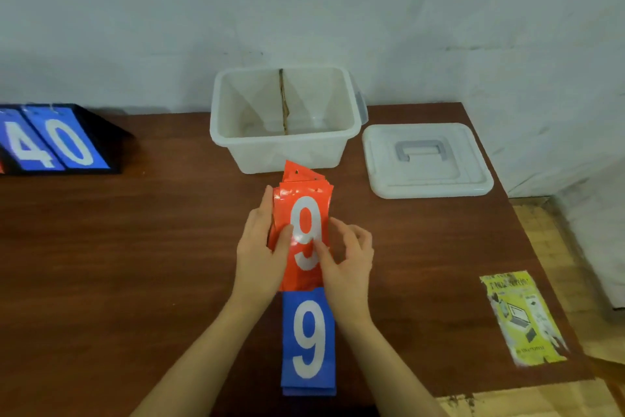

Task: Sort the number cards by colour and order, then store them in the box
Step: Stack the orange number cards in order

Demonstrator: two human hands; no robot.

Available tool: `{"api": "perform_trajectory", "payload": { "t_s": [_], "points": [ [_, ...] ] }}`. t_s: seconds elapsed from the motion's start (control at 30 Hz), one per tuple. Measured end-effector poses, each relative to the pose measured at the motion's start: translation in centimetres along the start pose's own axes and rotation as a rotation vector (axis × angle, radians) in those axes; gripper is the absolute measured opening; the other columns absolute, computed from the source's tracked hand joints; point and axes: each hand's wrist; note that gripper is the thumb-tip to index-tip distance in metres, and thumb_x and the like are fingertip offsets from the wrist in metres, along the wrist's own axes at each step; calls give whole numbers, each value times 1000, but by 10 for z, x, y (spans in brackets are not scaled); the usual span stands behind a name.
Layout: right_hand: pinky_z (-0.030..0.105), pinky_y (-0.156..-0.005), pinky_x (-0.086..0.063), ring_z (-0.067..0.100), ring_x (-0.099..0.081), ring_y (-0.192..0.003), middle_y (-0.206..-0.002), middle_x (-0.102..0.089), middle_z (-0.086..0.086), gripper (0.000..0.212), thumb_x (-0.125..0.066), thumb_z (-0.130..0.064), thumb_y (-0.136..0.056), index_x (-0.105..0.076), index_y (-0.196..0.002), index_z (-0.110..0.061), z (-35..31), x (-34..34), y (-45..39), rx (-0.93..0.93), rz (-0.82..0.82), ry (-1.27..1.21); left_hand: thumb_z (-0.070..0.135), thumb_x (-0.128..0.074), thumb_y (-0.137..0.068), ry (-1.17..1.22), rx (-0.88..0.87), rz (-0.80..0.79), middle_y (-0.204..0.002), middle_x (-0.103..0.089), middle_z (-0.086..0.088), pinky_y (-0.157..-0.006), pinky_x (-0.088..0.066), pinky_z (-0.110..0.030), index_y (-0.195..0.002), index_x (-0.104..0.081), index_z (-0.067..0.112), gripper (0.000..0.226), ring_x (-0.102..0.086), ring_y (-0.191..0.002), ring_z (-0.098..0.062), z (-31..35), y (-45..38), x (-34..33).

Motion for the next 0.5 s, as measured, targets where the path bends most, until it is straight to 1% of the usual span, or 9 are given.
{"api": "perform_trajectory", "payload": {
  "t_s": [0.07,0.13,0.2,0.23,0.27,0.3,0.37,0.43,0.5],
  "points": [
    [33,-102,-42,4,-37,-126,-130,-31,-24,50,-63,-32,-86,-40,-128,-46,-5,-5,2,32,-29,-31,27,-57,-86,-71,-31,-23,-121,-51,11,-87,-44,-21,-135,-6,43,72,-52,-103,-1,-9,0,25],
    [28,-103,-35,2,-29,-133,-144,-25,-21,62,-61,-33,-88,-28,-137,-47,-14,-12,3,61,-92,-79,20,-64,-84,-274,-171,-25,-116,-59,8,-86,-48,-26,-139,-8,37,81,-58,-99,-5,-22,-1,51],
    [29,-107,-26,1,-21,-138,-153,-18,-18,72,-63,-39,-85,-18,-142,-47,-23,-28,1,79,-184,-82,13,-74,-75,-505,-354,-32,-106,-69,1,-75,-52,-27,-141,-27,17,81,-67,-84,-11,-40,0,72],
    [29,-109,-23,1,-18,-138,-154,-16,-18,77,-64,-42,-83,-16,-143,-46,-27,-38,1,83,-230,-72,11,-77,-71,-590,-401,-31,-101,-71,-2,-71,-50,-25,-136,-39,9,76,-68,-78,-13,-49,1,80],
    [29,-110,-22,0,-18,-138,-154,-17,-18,80,-65,-45,-81,-14,-143,-46,-30,-50,2,81,-279,-67,11,-78,-69,-645,-418,-39,-99,-72,-3,-69,-47,-23,-130,-47,6,69,-69,-76,-14,-57,1,87],
    [29,-110,-22,0,-20,-137,-154,-20,-17,81,-66,-46,-80,-15,-143,-45,-32,-62,3,76,-331,-79,13,-77,-71,-672,-426,-50,-99,-72,-4,-69,-46,-22,-125,-53,7,59,-69,-77,-15,-64,1,94],
    [27,-109,-29,2,-30,-134,-148,-30,-14,77,-67,-43,-81,-21,-143,-43,-33,-82,6,66,-414,-116,21,-63,-81,-691,-463,-88,-102,-70,-4,-72,-48,-22,-116,-59,9,37,-68,-83,-17,-80,-2,106],
    [25,-104,-37,4,-38,-126,-138,-36,-10,67,-67,-39,-82,-32,-139,-37,-32,-99,11,66,-435,-93,25,-52,-83,-744,-538,-129,-99,-69,-2,-72,-49,-23,-111,-62,11,33,-67,-82,-15,-94,-5,118],
    [23,-98,-40,7,-43,-117,-126,-37,-8,53,-67,-35,-83,-41,-130,-34,-32,-114,18,60,-387,-63,19,-60,-82,-784,-628,-163,-98,-70,-2,-70,-51,-25,-109,-63,9,30,-67,-82,-14,-104,-9,127]
  ]
}}
Point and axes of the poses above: each hand's wrist, its own y-axis away from the middle knuckle, its own x-axis out of the back of the hand, z = x × y
